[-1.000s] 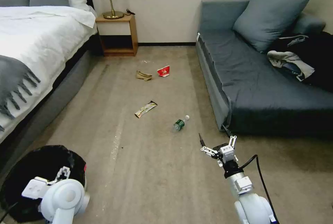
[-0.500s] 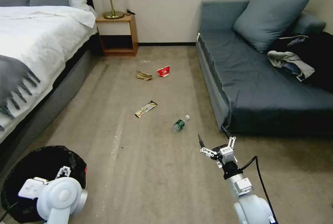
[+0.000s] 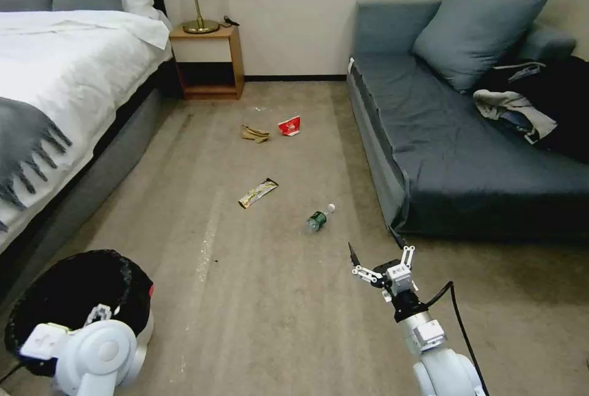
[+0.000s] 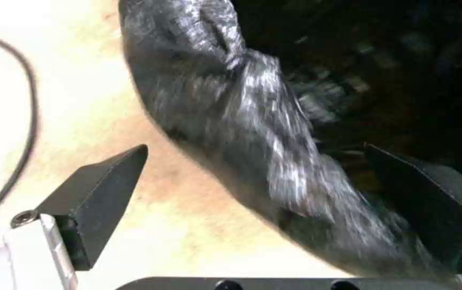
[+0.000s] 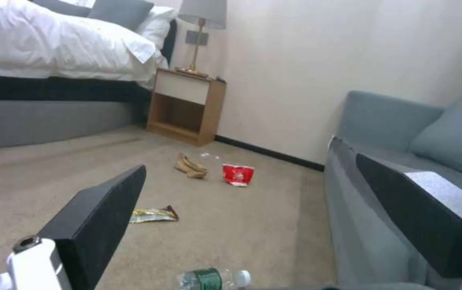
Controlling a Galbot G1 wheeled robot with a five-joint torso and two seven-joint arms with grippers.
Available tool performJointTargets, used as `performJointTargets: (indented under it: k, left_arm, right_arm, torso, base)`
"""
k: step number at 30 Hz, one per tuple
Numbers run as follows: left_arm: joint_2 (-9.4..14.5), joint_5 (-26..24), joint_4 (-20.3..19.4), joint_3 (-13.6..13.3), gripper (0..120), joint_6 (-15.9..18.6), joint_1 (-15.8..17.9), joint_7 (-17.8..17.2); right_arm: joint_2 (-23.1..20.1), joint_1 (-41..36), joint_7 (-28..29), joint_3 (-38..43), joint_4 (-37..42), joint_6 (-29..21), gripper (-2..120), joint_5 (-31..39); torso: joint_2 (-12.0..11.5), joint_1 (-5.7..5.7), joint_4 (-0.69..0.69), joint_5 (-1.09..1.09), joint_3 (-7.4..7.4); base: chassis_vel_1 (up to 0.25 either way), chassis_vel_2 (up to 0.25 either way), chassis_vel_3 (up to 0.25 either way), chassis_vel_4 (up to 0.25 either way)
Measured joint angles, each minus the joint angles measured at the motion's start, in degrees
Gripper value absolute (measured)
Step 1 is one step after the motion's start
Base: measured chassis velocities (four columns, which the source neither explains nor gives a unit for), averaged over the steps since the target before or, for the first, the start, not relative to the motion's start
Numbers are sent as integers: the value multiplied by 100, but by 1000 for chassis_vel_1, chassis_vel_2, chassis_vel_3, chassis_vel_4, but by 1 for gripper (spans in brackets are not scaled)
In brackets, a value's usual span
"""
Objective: Pick up the trash bin, then pick up the garbage on the floor and place it into the trash bin.
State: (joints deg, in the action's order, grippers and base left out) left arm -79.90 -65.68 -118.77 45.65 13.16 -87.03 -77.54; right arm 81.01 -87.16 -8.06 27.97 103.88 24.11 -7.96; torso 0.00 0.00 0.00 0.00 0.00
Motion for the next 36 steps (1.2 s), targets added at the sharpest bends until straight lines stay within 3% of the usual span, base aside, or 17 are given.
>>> performJointTargets:
  k: [6, 15, 18, 20, 24, 26, 27, 29, 31, 34, 35, 36]
  left_arm:
    - [-1, 7, 336, -6, 92, -185, 107, 3]
    - [13, 13, 308, -16, 60, -213, 191, 87]
    - [14, 34, 256, -45, 45, -201, 198, 99]
    - [9, 59, 253, -57, 41, -197, 206, 100]
    - [-6, 107, 255, -90, 29, -179, 218, 103]
    - [-7, 125, 272, -105, 18, -169, 221, 110]
    - [-7, 125, 272, -105, 18, -169, 221, 110]
    - [-15, 236, 234, -138, 7, -154, 200, 177]
    - [-17, 279, 214, -147, 6, -151, 192, 204]
    - [54, 977, -1, -271, 3, -11, 35, 919]
    - [54, 977, -1, -271, 3, -11, 35, 919]
    - [125, 1138, -41, -298, 3, 81, 13, 1182]
  right_arm:
    - [11, 47, 2, -32, -47, 1, 100, -10]
    - [47, 55, 12, -67, -130, 4, 100, -36]
    - [48, 47, 33, -65, -170, 26, 100, -42]
    - [50, 47, 59, -68, -177, 29, 100, -48]
    - [43, 87, 555, -201, -181, -119, 100, -168]
    - [27, 139, 1018, -384, -159, -449, 100, -93]
    - [27, 139, 1018, -384, -159, -449, 100, -93]
    - [-41, 156, 1113, -523, -50, -697, 100, 265]
    - [-57, 157, 1102, -538, -36, -713, 100, 328]
    - [-214, 178, 895, -670, 85, -770, 100, 943]
    - [-214, 178, 895, -670, 85, -770, 100, 943]
    - [-229, 184, 869, -683, 102, -769, 100, 1027]
  torso:
    - [0, 0, 0, -2, 0]
    - [0, 0, 1, 0, 0]
    - [0, 0, 0, 0, 0]
    - [0, 0, 0, 0, 0]
    - [0, 0, 0, 0, 0]
    - [0, 0, 1, 0, 0]
    - [0, 0, 1, 0, 0]
    - [0, 0, 0, -1, 0]
    - [0, 0, 0, -2, 0]
    - [0, 0, 3, -3, 0]
    - [0, 0, 3, -3, 0]
    - [0, 0, 1, 0, 0]
  base:
    - [0, 0, 0, 0]
    - [0, 0, 0, 0]
    - [0, 0, 0, 0]
    - [0, 0, 0, 0]
    - [0, 0, 0, 0]
    - [0, 0, 0, 0]
    - [0, 0, 0, 0]
    - [0, 0, 0, 0]
    - [0, 0, 0, 0]
    - [0, 0, 0, 0]
    - [0, 0, 0, 0]
    - [0, 0, 0, 0]
